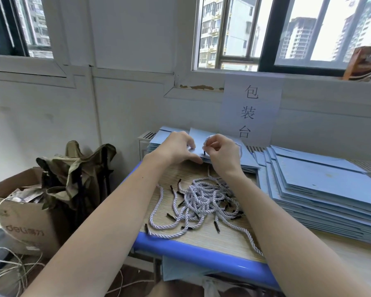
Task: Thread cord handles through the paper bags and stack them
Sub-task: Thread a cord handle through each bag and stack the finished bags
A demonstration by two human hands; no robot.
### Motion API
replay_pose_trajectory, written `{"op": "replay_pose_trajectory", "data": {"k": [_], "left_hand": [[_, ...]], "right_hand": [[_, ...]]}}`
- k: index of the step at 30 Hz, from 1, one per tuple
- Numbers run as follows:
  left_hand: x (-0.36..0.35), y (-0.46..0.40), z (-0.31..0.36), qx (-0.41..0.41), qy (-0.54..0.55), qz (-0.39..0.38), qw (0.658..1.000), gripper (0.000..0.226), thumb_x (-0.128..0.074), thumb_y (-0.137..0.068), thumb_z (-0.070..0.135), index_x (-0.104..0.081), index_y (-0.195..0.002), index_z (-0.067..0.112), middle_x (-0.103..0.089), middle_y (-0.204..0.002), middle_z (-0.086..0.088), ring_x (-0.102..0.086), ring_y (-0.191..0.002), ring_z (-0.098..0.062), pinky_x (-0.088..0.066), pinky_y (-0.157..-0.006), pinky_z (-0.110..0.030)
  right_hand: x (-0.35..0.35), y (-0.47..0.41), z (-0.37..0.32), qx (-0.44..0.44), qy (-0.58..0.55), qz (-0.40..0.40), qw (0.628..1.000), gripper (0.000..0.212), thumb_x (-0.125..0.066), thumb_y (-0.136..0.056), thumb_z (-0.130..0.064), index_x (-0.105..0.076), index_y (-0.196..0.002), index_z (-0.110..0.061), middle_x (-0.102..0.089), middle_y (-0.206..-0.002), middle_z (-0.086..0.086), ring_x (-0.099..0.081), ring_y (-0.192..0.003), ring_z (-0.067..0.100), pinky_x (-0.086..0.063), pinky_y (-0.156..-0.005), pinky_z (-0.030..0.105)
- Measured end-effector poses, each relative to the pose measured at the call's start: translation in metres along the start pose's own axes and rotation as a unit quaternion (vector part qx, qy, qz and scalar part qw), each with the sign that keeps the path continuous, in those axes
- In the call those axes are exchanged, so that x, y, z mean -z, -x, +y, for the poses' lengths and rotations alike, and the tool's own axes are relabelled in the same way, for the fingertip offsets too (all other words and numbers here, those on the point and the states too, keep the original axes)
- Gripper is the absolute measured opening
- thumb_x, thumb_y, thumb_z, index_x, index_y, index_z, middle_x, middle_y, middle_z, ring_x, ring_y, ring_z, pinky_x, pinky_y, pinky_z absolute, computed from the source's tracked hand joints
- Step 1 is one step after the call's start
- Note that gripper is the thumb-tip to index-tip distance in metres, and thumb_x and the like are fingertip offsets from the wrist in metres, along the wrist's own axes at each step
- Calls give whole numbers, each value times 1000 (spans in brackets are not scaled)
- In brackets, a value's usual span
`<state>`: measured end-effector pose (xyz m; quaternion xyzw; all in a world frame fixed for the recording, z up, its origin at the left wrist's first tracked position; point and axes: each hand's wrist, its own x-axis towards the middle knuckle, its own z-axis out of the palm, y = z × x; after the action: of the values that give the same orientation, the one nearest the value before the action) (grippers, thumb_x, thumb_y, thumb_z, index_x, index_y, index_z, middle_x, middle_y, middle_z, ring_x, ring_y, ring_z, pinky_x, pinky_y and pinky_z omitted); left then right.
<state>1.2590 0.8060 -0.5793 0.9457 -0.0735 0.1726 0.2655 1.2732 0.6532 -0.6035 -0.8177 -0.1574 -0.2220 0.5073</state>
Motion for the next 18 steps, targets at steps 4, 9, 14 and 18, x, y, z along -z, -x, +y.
{"op": "replay_pose_trajectory", "data": {"k": [4,9,14,18], "left_hand": [[-1,-1,-1,-1,0,2,1000,53,-90,-66,38,-74,-107,8,-55,-94,0,-51,-88,-15,-37,-74,-22],[-1,-1,-2,-5,-3,3,1000,49,-88,-70,41,-74,-104,8,-57,-90,2,-52,-86,-15,-37,-71,-23],[0,0,1,-11,1,0,1000,50,-82,-73,51,-73,-95,7,-48,-67,9,-42,-61,-4,-30,-53,-20],[0,0,1,-10,2,0,1000,52,-83,-72,52,-73,-99,7,-50,-73,9,-46,-67,-7,-33,-57,-22]], "right_hand": [[1,1,1,2,2,0,1000,14,-70,-90,-7,-67,-83,-19,-66,-76,-6,-60,-70,3,-37,-57,0],[0,1,0,6,6,7,1000,15,-70,-89,-8,-68,-83,-22,-68,-80,-6,-61,-74,3,-38,-59,0],[-2,2,0,10,15,9,1000,19,-70,-88,-7,-68,-81,-25,-68,-77,-10,-65,-79,9,-39,-63,3],[-3,2,0,14,20,7,1000,18,-69,-88,-7,-67,-83,-24,-69,-80,-8,-66,-82,11,-41,-66,7]]}}
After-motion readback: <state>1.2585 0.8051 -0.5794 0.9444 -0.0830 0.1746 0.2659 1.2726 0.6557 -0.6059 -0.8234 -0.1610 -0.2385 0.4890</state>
